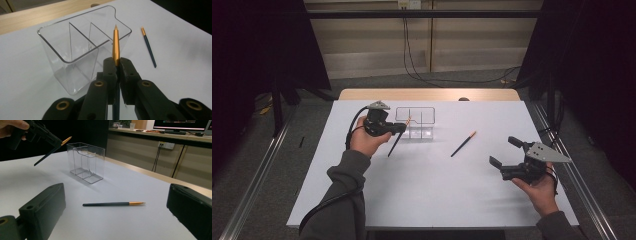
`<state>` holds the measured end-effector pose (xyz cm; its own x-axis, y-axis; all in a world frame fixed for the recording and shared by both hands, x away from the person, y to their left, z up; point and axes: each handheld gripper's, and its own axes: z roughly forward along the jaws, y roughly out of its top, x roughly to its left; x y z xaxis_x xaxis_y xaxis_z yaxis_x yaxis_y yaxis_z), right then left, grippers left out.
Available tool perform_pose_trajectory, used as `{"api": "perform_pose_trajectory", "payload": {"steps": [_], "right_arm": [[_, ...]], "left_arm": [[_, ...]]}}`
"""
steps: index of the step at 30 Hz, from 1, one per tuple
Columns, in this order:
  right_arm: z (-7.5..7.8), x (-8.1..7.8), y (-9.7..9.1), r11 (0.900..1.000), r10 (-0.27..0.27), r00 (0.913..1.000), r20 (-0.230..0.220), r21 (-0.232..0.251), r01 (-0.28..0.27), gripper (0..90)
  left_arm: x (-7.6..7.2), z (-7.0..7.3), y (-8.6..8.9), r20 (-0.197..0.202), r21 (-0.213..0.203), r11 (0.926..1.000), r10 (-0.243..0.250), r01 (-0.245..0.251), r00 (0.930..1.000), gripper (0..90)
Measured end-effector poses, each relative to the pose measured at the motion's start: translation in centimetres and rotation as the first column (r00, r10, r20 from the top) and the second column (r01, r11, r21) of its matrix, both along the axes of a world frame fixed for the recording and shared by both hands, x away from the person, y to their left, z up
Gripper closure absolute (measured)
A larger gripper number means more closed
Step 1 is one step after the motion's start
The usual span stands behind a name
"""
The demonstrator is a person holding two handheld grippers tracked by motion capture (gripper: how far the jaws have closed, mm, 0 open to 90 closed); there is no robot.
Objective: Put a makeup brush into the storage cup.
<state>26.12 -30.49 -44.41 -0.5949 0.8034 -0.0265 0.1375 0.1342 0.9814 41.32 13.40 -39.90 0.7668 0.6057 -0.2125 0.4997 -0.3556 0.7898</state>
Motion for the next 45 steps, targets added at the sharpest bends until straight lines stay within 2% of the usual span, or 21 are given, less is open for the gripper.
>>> {"api": "perform_pose_trajectory", "payload": {"steps": [8,18,19,25,31,35,37,38,40,43,45], "right_arm": [[0.0,0.0,0.0,1.0,-0.002,1.0,0.001,0.002,0.002,1.5],[0.0,0.0,0.0,1.0,-0.003,1.0,0.001,0.004,0.003,1.5],[0.0,0.0,0.0,1.0,-0.001,1.0,0.003,0.003,0.001,1.5],[0.0,0.0,-0.1,1.0,0.001,1.0,0.003,0.003,-0.001,1.4],[0.0,0.0,0.0,1.0,0.0,1.0,0.001,0.005,0.0,1.4],[0.0,0.0,0.0,1.0,0.004,1.0,0.005,0.001,-0.004,1.1],[0.0,0.0,0.1,0.9999,0.011,0.9999,0.007,-0.006,-0.011,1.1],[0.0,0.0,0.1,0.9999,0.012,0.9999,0.006,-0.009,-0.012,1.1],[0.0,0.0,0.2,0.9999,0.013,0.9999,0.007,-0.01,-0.013,1.1],[0.0,0.0,0.2,0.9998,0.015,0.9999,0.005,-0.01,-0.015,1.0],[0.0,0.0,0.2,0.9999,0.013,0.9999,0.005,-0.008,-0.013,0.9]], "left_arm": [[0.0,0.3,0.1,0.037,-0.06,0.998,0.021,-0.019,0.9991,84.0],[-0.2,0.7,0.0,0.086,-0.107,0.9932,0.054,-0.044,0.9949,84.0],[-0.2,0.7,0.0,0.084,-0.129,0.9909,0.052,-0.04,0.9951,84.0],[-0.3,0.8,0.0,0.121,-0.169,0.9843,0.073,-0.052,0.99,84.0],[-0.4,1.0,-0.1,0.157,-0.183,0.9812,0.091,-0.061,0.9835,84.0],[-0.5,1.1,-0.2,0.162,-0.21,0.9749,0.109,-0.074,0.9808,84.0],[-0.4,1.1,-0.3,0.161,-0.213,0.9745,0.105,-0.069,0.9813,84.0],[-0.4,1.0,-0.3,0.167,-0.232,0.9709,0.099,-0.059,0.981,84.0],[-0.4,1.1,-0.4,0.168,-0.244,0.9677,0.106,-0.063,0.9801,84.0],[-0.5,1.3,-0.6,0.182,-0.254,0.9639,0.128,-0.079,0.975,84.0],[-0.4,1.3,-0.5,0.187,-0.265,0.9622,0.116,-0.063,0.9755,84.0]]}}
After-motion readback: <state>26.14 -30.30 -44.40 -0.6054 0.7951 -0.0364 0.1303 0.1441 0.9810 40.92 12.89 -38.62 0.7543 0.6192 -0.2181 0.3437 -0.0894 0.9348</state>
